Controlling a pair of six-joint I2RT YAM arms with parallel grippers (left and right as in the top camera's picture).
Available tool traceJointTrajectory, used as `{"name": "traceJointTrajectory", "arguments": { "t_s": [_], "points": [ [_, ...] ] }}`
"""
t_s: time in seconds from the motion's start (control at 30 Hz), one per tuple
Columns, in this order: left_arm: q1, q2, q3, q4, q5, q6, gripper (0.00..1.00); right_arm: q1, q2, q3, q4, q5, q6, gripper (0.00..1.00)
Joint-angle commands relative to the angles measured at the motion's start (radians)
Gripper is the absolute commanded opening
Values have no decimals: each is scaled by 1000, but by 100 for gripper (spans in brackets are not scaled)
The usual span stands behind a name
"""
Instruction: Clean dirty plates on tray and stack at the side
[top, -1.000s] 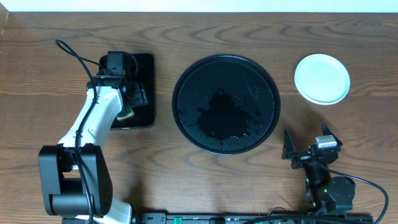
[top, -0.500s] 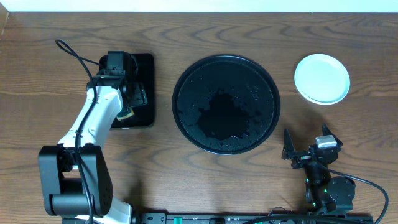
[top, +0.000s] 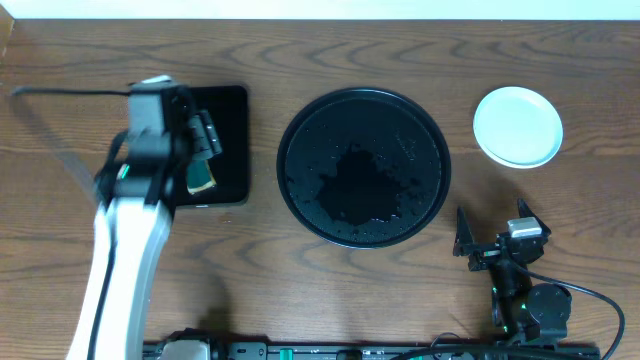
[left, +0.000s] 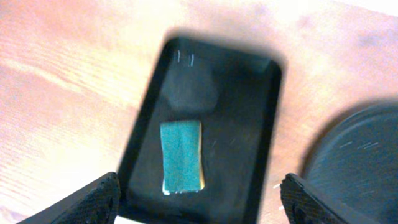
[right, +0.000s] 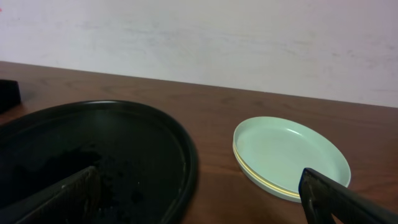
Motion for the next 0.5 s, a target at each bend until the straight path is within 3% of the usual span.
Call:
{"name": "traceJointTrajectory", "arguments": {
  "t_s": [0.0, 0.3, 0.47],
  "points": [
    [-3, -188, -41, -3, -9, 1, 83, -7, -6, -1, -5, 9, -8, 99],
    [0, -752, -343, -4, -25, 2, 83, -6, -6, -1, -5, 9, -8, 99],
    [0, -978, -563, 2, -11, 1, 83, -7, -6, -1, -4, 9, -8, 99]
  ]
}}
